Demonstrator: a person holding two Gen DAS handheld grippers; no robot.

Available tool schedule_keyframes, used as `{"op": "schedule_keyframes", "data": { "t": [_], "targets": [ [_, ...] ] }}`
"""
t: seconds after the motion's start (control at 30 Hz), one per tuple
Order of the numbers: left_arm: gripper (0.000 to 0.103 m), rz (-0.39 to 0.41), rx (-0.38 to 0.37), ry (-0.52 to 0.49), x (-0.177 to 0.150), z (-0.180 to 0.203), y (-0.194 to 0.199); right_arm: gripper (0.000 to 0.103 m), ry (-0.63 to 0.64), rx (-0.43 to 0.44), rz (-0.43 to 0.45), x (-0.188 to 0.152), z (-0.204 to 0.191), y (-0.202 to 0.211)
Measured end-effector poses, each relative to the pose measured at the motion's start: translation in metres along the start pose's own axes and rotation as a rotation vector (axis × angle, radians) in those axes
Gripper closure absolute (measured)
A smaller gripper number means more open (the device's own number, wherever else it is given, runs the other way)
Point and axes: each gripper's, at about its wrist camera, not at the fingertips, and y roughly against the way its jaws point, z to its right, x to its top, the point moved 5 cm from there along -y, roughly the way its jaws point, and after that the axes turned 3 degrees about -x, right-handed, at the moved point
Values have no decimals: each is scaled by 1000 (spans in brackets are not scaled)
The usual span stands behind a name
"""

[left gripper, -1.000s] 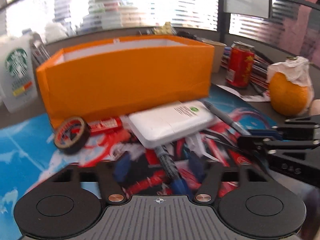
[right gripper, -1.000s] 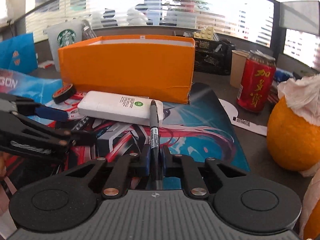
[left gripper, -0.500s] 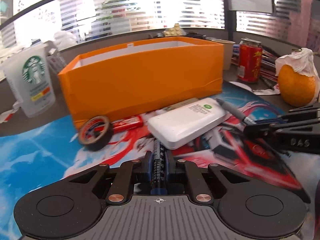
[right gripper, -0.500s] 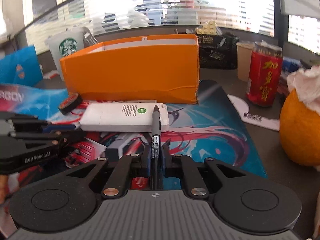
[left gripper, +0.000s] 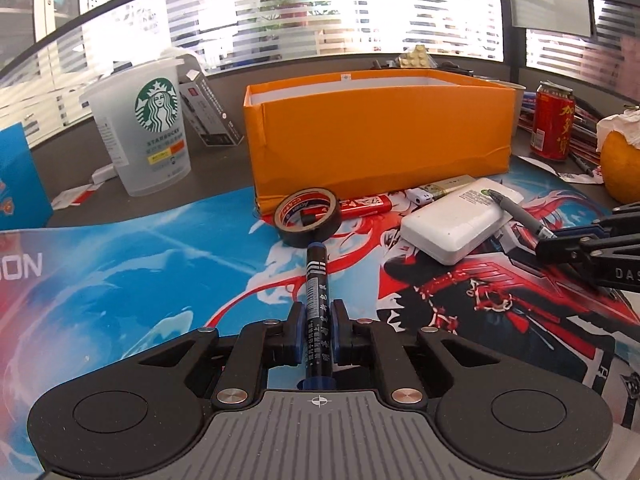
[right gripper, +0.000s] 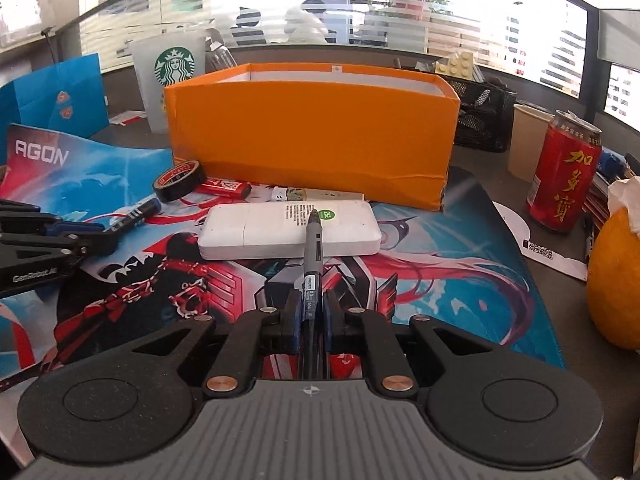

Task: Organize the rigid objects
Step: 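Grasp a black marker with the right tool while the left grasps a dark blue marker, then carry both markers upright over the orange box with both tools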

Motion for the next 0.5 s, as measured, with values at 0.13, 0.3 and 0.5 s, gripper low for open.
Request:
{"op": "schedule_keyframes", "data": {
  "t": [0.13, 0.3, 0.5],
  "targets": [
    [91, 7, -3, -2, 0, 0, -1, 92, 35, -30, 13, 0, -4, -4],
    [92, 14, -44, 40, 0, -6, -1, 94, 10, -12, 20, 1, -3, -3],
    [92, 48, -68, 59, 8, -8, 11, 94, -68, 19, 36, 7, 7, 6]
  ]
}}
